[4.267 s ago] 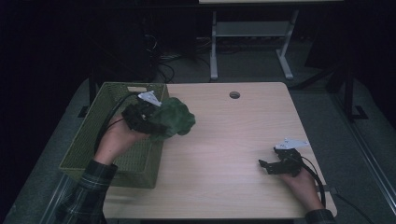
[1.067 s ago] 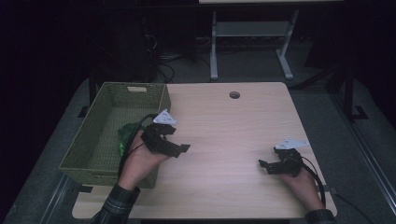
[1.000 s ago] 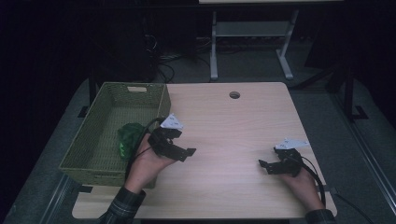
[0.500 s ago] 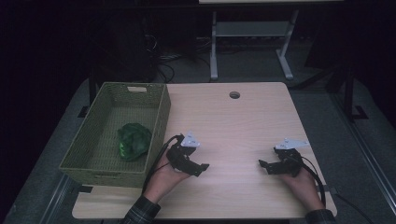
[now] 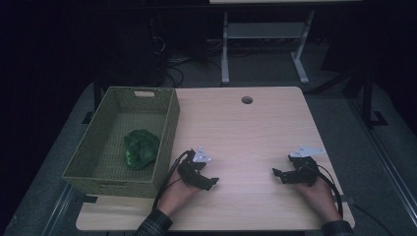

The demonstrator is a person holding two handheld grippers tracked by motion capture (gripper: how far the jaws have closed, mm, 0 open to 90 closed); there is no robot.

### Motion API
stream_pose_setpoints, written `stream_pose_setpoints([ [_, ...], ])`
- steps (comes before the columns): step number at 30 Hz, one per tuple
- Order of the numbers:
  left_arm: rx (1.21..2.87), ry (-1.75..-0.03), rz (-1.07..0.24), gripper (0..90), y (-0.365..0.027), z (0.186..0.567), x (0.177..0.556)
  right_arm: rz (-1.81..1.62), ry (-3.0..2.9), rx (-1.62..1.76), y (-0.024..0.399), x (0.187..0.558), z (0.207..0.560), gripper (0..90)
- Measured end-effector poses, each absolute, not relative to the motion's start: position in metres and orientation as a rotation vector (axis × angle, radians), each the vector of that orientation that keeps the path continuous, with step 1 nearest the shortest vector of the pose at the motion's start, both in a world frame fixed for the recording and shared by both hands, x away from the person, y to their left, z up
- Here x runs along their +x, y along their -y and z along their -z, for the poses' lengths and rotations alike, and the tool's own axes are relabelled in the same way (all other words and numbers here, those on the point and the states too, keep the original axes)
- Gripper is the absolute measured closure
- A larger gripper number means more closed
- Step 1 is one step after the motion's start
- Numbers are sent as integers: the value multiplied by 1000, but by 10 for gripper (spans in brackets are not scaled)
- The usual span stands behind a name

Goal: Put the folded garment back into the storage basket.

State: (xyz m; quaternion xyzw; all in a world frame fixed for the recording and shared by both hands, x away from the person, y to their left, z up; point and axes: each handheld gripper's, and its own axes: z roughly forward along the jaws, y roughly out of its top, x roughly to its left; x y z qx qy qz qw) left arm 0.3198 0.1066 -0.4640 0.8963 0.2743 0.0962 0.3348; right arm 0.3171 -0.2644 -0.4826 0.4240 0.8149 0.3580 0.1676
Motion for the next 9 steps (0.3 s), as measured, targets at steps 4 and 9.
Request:
stream_pose_setpoints([
  [4,2336,-715,-257,175,-105,469,319,-1018,-2318,1206,264,317,483,140],
  [9,2324,-695,-270,146,-105,472,318,-1018,-2318,1206,264,317,483,140],
])
